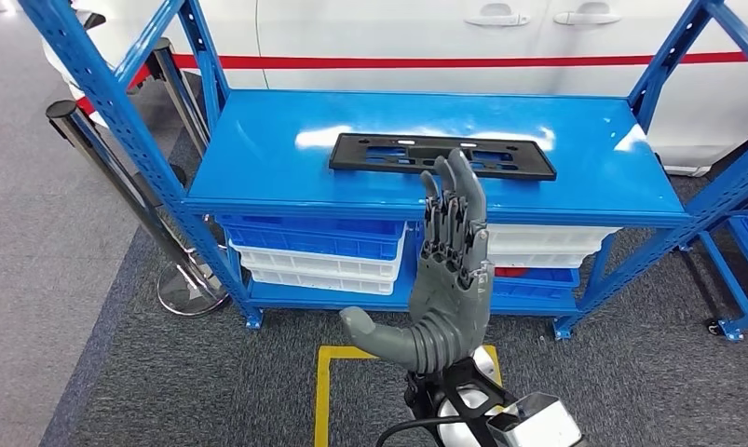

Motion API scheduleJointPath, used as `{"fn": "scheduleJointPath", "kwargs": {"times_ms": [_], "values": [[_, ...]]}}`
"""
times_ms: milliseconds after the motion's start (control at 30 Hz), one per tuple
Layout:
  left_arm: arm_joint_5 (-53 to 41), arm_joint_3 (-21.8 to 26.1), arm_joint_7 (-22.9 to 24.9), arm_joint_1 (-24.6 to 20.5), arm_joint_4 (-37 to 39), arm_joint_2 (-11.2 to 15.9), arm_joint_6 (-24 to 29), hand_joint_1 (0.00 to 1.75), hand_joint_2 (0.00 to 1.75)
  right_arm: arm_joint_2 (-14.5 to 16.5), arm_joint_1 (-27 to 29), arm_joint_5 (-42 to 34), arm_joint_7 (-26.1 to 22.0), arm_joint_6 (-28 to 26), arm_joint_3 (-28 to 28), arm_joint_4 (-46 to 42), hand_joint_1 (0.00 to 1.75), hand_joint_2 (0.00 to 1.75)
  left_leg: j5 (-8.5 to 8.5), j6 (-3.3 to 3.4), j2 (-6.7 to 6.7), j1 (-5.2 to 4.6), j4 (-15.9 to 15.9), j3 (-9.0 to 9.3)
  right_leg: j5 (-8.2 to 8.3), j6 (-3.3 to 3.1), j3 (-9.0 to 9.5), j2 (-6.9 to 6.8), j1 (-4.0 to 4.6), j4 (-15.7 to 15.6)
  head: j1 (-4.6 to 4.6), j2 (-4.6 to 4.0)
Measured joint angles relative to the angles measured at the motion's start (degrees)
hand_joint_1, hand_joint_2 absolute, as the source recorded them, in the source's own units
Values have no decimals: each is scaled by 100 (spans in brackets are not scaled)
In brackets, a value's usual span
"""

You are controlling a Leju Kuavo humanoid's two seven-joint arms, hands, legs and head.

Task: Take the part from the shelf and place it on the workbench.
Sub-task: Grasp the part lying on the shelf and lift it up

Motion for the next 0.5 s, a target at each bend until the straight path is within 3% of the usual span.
{"fn": "scheduleJointPath", "kwargs": {"times_ms": [67,100,167,200,233,267,300,367,433,500], "values": [[-28,0,8,1,1,-9,2,0,0,-13,-57,-26,0,-66,31,1,0,175,37,78,3,10,-40,7,-111,59,-59,2,-16,146,2,0],[-38,0,10,-4,2,-13,3,0,0,-19,-84,-48,0,-88,46,2,0,175,52,111,6,16,-58,11,-249,83,-157,3,-25,367,3,0],[-51,0,12,-12,2,-18,5,0,0,-39,-118,-88,0,-119,78,9,0,175,58,146,9,7,-60,6,-598,116,-493,2,-33,1083,4,0],[-51,0,13,-12,2,-18,5,0,0,-54,-124,-101,0,-125,93,17,0,175,58,153,8,3,-58,5,-707,127,-652,2,-35,1403,4,-1],[-51,0,14,-10,2,-18,5,0,0,-68,-126,-109,0,-127,106,25,0,175,55,155,5,0,-55,6,-712,130,-739,2,-36,1562,4,0],[-51,0,16,-8,3,-18,5,0,0,-80,-130,-114,0,-130,116,31,0,175,52,154,0,-1,-52,10,-607,124,-719,2,-36,1501,4,0],[-52,0,17,-8,4,-18,5,0,0,-87,-139,-117,0,-133,124,35,0,175,46,150,-6,-1,-50,19,-419,109,-596,2,-36,1232,4,0],[-53,0,18,-12,7,-21,5,0,0,-95,-167,-117,0,-147,141,36,0,175,24,120,-17,-13,-35,30,-70,59,-230,1,-22,455,4,0],[-53,0,16,-15,10,-25,5,0,0,-98,-186,-111,0,-176,163,36,0,175,7,66,-18,-29,-26,22,30,14,-47,6,3,40,0,0],[-54,0,16,-17,12,-26,5,0,0,-99,-190,-102,0,-204,178,36,0,175,4,4,-16,-34,-38,22,26,-33,-44,17,11,3,-3,0]]}}
